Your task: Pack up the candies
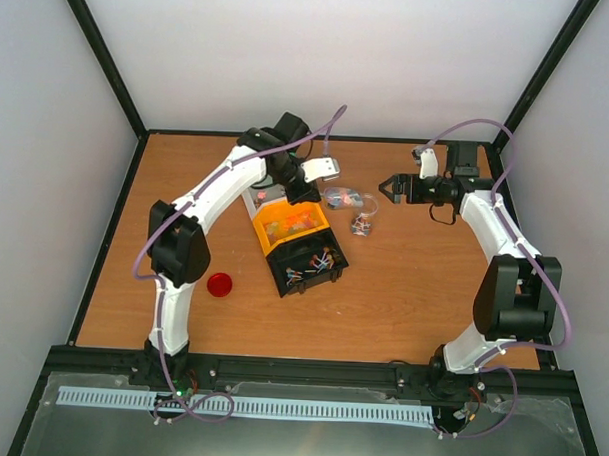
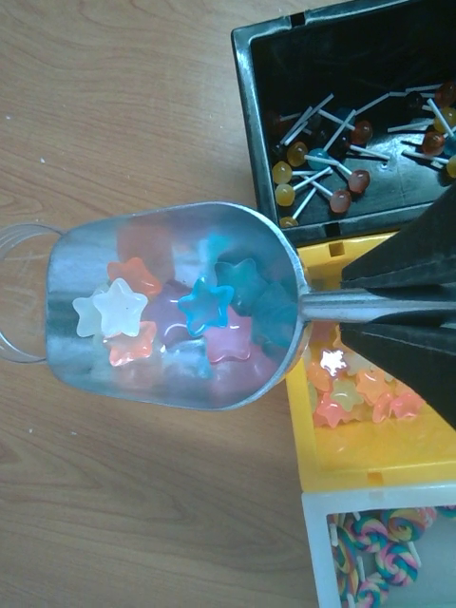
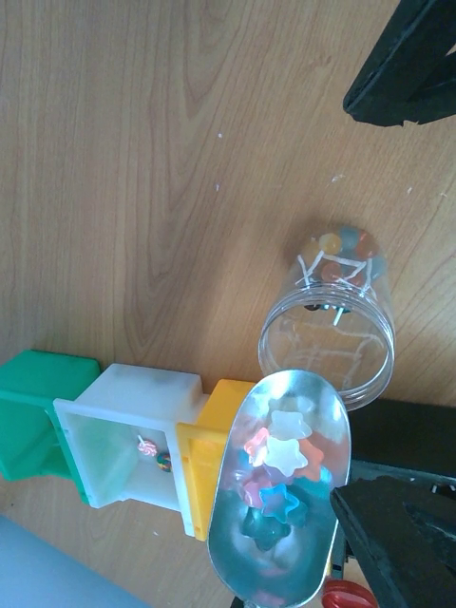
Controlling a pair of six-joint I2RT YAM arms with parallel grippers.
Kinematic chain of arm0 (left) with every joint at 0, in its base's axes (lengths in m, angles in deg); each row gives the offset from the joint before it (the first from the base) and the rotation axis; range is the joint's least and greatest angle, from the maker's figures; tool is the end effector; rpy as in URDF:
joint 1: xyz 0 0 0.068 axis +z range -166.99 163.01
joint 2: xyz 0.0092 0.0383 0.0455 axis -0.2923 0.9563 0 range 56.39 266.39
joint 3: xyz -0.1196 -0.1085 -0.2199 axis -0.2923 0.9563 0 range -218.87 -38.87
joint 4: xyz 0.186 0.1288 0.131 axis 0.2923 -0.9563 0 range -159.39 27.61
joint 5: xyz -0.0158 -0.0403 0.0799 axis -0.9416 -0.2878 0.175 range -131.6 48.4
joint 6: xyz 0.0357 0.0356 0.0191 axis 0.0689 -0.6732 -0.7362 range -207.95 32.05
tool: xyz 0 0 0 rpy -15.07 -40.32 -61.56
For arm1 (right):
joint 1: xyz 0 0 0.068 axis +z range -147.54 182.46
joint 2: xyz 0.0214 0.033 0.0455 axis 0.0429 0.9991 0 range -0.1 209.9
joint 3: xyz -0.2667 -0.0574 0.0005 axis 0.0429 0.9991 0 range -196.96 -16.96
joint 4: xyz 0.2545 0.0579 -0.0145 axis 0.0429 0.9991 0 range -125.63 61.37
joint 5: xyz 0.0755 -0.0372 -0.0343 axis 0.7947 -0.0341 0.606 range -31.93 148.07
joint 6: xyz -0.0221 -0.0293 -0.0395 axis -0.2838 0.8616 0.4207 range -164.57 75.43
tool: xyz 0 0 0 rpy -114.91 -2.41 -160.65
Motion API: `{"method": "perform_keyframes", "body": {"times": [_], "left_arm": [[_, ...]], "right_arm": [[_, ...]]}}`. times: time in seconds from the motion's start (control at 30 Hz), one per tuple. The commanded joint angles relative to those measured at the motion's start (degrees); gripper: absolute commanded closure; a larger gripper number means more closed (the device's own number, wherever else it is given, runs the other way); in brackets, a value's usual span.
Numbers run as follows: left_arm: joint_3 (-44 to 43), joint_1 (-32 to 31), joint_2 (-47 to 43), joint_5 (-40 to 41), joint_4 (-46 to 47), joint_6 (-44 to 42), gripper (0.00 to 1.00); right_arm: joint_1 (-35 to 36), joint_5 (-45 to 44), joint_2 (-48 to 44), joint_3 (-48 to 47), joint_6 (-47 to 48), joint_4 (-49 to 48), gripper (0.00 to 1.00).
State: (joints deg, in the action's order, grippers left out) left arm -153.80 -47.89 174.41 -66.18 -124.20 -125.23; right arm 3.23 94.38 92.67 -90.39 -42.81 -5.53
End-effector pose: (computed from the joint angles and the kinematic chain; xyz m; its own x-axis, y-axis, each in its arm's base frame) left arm 0.3673 -0.2370 0.2971 -0.2437 0.7877 -0.5658 0.9627 0.2672 -0.0427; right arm 0.3502 0.0257 0.2747 -0.7472 -0.0348 -0.6636 -0.4190 0.7998 0.4298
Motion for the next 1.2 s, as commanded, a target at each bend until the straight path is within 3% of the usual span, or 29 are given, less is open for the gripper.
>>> {"method": "perform_keyframes", "body": {"times": [0.0, 1.17], "left_arm": [[-5.1, -1.3, 1.6, 3.6, -4.0, -0.3, 0.99], [-18.1, -6.9, 5.6, 16.0, -10.6, -3.7, 0.99]], "right_arm": [[-0.2, -0.9, -1.7, -0.5, -1.1, -0.8, 0.0], [-0.3, -0.5, -2.2, -0.2, -1.1, -1.9, 0.0]]}}
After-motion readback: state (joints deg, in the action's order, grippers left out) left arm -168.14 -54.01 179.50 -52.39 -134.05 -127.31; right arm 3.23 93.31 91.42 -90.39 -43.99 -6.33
